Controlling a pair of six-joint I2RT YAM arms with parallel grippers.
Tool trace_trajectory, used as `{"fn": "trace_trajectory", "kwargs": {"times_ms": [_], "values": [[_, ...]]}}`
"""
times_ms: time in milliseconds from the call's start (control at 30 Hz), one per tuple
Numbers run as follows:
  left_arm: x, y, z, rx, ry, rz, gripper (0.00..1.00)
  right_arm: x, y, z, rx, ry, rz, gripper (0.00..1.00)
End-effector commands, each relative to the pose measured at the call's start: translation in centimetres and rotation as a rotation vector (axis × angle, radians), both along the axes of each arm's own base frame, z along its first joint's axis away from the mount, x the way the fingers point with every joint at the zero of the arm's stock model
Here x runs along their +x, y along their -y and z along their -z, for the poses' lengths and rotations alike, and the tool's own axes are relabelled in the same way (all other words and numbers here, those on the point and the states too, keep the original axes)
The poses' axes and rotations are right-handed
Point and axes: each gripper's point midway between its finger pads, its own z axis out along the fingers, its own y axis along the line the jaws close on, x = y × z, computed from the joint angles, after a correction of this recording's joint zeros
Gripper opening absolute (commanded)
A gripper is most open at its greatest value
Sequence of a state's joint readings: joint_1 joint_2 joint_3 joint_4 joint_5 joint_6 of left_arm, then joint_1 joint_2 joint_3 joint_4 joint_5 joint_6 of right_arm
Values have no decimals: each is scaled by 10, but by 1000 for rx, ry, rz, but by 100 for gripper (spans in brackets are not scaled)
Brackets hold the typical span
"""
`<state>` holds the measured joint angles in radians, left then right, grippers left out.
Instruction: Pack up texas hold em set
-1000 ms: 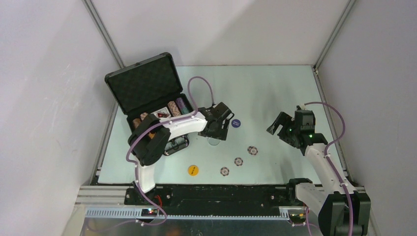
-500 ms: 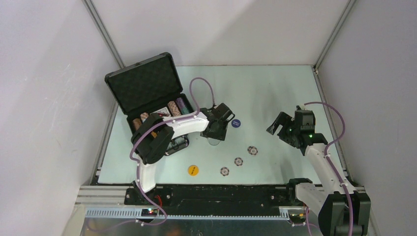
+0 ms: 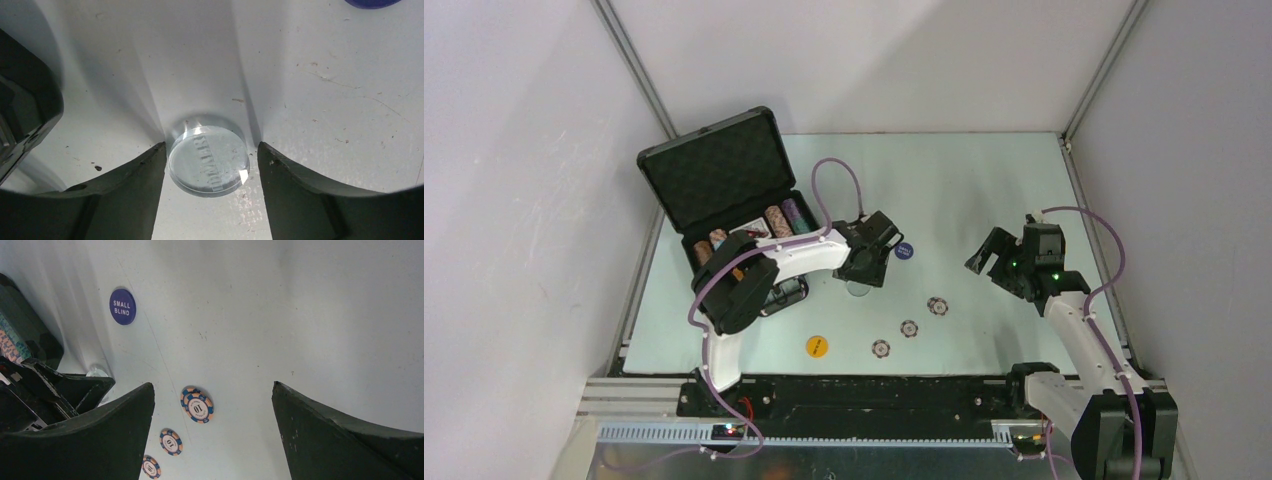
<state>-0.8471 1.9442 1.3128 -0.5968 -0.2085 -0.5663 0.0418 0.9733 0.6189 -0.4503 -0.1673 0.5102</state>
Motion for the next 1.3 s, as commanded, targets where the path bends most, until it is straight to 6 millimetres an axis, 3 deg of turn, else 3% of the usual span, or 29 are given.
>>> {"fn": "trace_trajectory", "kwargs": {"times_ms": [0,100,467,700,1067,1267], "values": [[-1,2,-5,13,17,17,76,3,-1,-3,0,25,-18,90],[-2,-3,-6,30,20,13,79,3,-1,-3,-1,25,-22,90],[-10,-8,-6,66,13,28,75,4,-1,-2,1,24,-24,90],[-13,-14,-5,100,11,27,79,3,-2,-1,1,19,-26,90],[-15,-10,-7,90,7,39,73,3,-2,0,4,17,-29,89],[-16,-9,-10,87,10,42,77,4,-3,-1,5,18,-31,89]]}}
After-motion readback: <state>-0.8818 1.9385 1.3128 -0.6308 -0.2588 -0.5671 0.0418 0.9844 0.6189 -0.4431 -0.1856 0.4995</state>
